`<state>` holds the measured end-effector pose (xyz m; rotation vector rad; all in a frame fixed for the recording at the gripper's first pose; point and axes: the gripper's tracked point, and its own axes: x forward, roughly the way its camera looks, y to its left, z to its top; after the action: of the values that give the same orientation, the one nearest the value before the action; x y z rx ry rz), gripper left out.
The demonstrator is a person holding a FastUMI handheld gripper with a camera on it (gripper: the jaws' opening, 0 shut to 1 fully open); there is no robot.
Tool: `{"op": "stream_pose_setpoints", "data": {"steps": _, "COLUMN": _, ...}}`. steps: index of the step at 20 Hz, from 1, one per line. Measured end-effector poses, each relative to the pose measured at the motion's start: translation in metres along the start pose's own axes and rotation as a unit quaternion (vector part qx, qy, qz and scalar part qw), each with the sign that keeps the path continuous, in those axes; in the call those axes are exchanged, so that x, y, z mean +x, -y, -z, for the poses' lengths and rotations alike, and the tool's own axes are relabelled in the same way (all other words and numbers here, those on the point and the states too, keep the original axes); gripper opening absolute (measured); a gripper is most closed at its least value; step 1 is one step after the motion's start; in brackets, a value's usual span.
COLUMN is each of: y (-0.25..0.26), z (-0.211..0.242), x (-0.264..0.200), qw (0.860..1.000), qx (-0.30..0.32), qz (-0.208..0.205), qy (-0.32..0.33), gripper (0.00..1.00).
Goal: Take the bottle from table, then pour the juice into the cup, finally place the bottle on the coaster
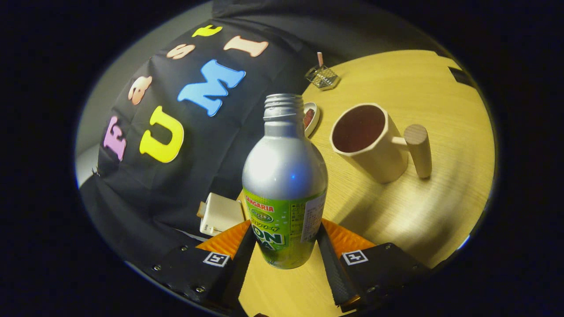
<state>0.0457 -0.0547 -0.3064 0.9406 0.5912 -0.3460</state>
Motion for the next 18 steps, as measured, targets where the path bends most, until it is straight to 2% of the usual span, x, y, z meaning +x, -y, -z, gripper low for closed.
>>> {"op": "stream_pose_setpoints", "data": {"steps": 6, "y": -0.006, "z": -0.013, "x": 0.017, "qw": 0.989, "qx": -0.14, "qz": 0.031, "qy": 0.043, "gripper": 0.78}}
{"op": "stream_pose_setpoints", "data": {"steps": 12, "y": -0.02, "z": -0.024, "x": 0.05, "qw": 0.959, "qx": -0.268, "qz": 0.06, "qy": 0.073, "gripper": 0.78}}
{"op": "stream_pose_setpoints", "data": {"steps": 18, "y": -0.031, "z": -0.036, "x": 0.089, "qw": 0.936, "qx": -0.333, "qz": 0.069, "qy": 0.091, "gripper": 0.78}}
